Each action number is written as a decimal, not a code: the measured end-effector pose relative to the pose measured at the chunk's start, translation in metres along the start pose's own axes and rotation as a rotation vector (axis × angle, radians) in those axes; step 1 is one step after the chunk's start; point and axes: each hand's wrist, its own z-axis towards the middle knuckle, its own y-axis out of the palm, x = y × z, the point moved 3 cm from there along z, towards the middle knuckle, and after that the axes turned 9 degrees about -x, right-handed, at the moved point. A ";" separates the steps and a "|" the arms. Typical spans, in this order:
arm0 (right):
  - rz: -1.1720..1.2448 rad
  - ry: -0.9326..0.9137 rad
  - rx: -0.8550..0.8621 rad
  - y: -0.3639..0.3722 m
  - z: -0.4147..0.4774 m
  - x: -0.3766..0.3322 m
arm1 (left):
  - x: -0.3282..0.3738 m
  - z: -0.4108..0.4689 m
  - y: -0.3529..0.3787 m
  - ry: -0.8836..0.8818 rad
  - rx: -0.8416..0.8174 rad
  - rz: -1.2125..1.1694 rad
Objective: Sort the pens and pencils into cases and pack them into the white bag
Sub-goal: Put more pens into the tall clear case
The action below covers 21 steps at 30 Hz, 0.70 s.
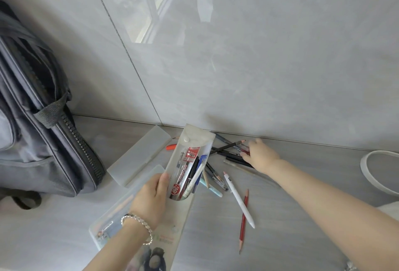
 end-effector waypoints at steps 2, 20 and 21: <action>0.007 0.011 -0.001 -0.001 -0.001 0.000 | 0.000 0.000 0.001 0.004 0.000 -0.001; 1.328 -0.409 0.399 -0.054 -0.155 -0.046 | 0.017 -0.023 0.043 0.054 -0.121 0.040; 1.291 -0.397 0.379 -0.043 -0.156 -0.055 | 0.020 -0.025 0.046 0.072 -0.120 0.033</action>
